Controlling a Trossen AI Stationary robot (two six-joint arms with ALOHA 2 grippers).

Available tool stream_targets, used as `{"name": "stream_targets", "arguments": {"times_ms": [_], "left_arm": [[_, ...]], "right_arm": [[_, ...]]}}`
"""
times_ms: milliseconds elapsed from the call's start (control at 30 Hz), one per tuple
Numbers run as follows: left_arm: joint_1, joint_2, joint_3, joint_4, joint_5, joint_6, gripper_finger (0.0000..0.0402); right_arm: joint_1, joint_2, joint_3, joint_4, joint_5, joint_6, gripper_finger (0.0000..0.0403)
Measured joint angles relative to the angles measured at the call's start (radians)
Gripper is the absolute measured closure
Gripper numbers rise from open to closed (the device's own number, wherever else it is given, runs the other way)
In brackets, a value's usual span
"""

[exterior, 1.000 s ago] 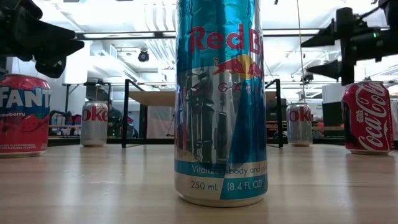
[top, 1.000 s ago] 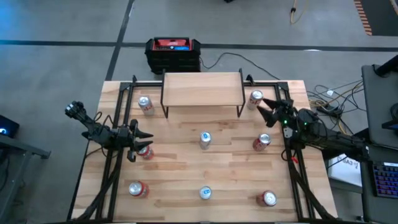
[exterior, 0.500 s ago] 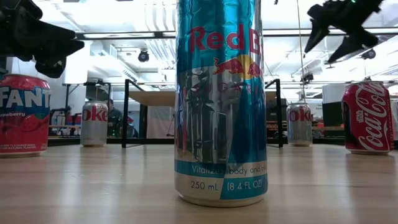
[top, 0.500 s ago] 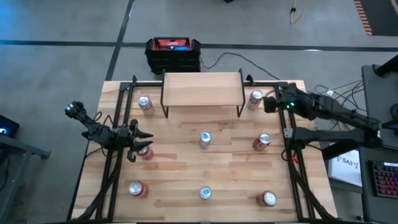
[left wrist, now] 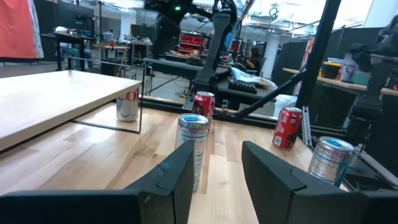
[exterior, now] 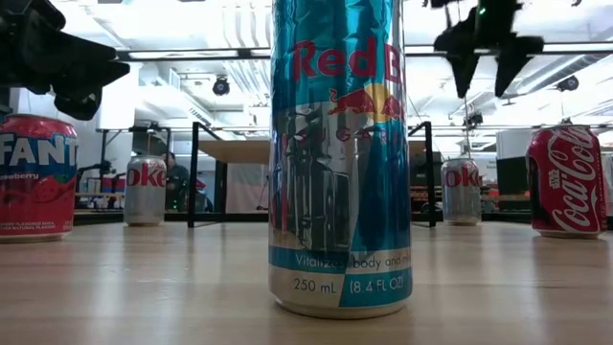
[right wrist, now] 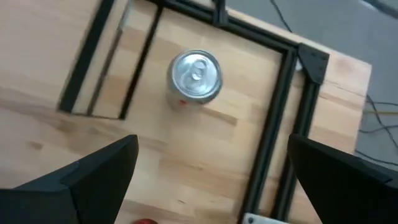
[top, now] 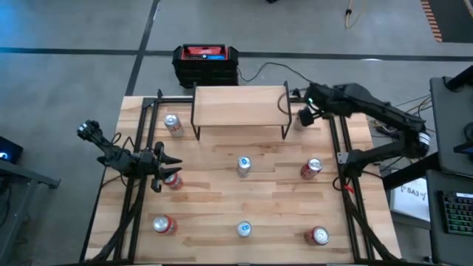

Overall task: Place canned beverage on shelf
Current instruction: Put the right red and silver soda can on the shelf

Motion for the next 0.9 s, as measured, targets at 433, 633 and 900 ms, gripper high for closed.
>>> {"name": "stream_targets", "arguments": {"times_ms": [433, 633, 900], "left_arm": [[0.0, 0.0, 0.0, -0.002, 0.0, 0.0, 0.0283], [0.0, 0.0, 0.0, -0.005, 0.0, 0.0, 0.0283], [0.0, 0.0, 0.0, -0.005, 0.0, 0.0, 0.0283]], "right_arm": [[-0.126, 0.161, 0.01, -0.016, -0.02, -0.176, 0.0003], [-0.13, 0.22, 0.021, -0.018, -0.168, -0.105, 0.0003], [-0.139, 0.208, 0.071, -0.018, -0.187, -0.045, 0.0003]]}}
